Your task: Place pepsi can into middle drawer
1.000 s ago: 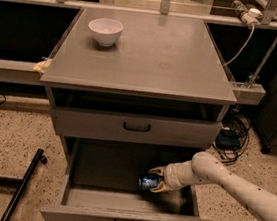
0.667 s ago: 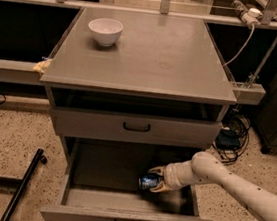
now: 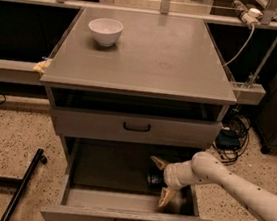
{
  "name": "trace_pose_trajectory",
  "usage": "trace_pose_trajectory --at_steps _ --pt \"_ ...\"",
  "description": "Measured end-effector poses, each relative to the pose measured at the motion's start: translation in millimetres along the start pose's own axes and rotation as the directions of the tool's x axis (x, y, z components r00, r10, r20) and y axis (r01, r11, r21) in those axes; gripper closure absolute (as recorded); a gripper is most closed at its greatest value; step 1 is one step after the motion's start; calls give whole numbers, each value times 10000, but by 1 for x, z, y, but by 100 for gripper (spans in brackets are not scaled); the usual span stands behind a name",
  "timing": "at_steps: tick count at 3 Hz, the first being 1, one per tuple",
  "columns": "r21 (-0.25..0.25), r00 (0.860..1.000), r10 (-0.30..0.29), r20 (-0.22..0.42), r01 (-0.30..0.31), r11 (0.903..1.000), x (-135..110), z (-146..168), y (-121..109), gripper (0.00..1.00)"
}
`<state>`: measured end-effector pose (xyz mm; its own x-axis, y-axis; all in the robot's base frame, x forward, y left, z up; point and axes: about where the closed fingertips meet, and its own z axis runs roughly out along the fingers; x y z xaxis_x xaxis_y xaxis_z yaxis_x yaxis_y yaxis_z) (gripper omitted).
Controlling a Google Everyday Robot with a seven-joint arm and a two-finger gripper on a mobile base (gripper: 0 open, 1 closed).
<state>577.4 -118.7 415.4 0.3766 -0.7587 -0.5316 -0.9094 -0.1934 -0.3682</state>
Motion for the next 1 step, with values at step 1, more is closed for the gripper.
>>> trace_pose_trajectory --at_steps 1 --pt "0 10000 0 0 0 10000 0 0 0 0"
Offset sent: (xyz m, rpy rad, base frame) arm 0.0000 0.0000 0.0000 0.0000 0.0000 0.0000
